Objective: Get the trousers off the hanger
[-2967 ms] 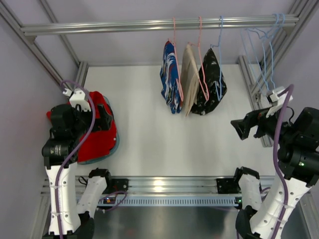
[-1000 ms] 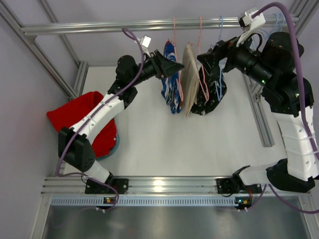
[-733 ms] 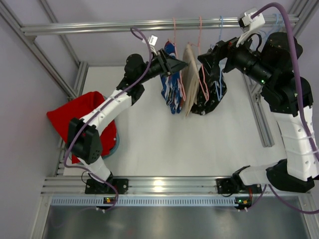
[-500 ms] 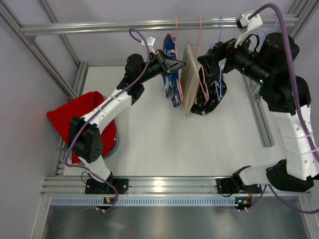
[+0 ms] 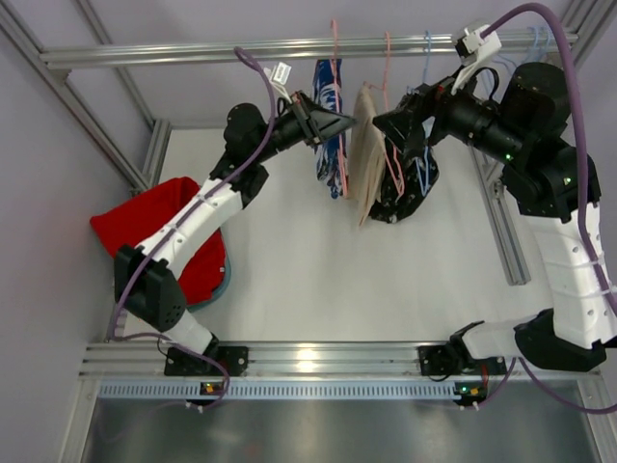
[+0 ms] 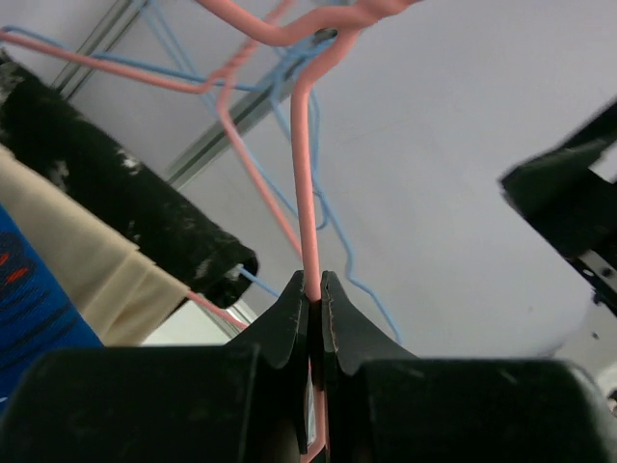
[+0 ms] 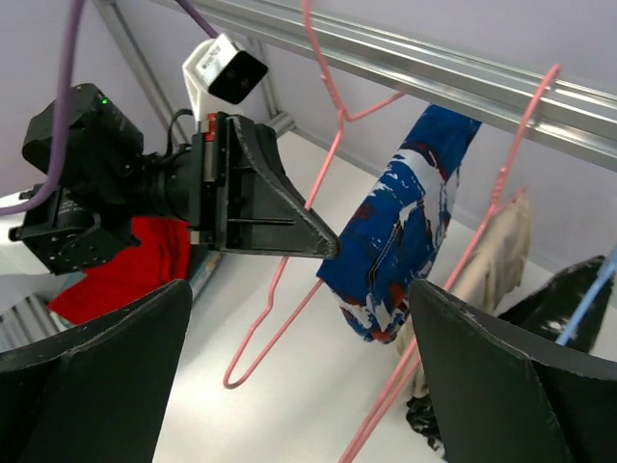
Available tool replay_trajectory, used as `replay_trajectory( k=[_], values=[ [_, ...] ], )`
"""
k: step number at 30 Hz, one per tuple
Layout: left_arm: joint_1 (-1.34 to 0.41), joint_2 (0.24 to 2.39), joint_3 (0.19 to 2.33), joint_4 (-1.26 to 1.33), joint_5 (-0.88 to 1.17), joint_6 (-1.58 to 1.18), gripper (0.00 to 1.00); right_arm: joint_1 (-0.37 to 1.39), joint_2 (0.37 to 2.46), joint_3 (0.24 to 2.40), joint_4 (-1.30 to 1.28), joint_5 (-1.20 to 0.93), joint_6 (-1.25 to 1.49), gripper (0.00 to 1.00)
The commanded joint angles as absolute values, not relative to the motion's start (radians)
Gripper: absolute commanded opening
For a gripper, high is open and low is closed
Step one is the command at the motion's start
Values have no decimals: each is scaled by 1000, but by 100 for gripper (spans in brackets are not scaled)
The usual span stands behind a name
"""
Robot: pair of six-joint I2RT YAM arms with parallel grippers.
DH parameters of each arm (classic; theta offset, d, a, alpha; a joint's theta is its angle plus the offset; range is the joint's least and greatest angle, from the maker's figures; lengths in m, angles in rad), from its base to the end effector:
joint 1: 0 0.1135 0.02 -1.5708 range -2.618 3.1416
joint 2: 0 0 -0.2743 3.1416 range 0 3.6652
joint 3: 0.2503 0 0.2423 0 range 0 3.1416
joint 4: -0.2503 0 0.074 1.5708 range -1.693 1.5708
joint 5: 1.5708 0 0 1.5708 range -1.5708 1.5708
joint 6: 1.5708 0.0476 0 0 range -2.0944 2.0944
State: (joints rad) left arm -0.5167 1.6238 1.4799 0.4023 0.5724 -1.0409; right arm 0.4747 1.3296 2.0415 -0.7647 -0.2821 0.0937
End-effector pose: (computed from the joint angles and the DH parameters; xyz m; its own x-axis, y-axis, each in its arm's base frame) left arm 0.3226 -0.2130 0.4423 -0.6389 -0.4712 -0.6081 0.6317 0.1297 -0.7643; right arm 0.1830 0.1089 0.5723 -0.1109 0.0440 -0.9929 -0.6788 0.7263 0.1081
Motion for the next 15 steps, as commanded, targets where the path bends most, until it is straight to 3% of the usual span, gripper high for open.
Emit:
replay_trajectory(
  k=[1, 15],
  values=[
    [-526, 1416, 1496, 664, 617, -939, 0, 463, 1338, 2034, -686, -379, 146, 96],
    [-526, 1135, 1226, 532, 621, -867, 0, 520, 1391, 1890, -402, -511, 380, 90]
  ],
)
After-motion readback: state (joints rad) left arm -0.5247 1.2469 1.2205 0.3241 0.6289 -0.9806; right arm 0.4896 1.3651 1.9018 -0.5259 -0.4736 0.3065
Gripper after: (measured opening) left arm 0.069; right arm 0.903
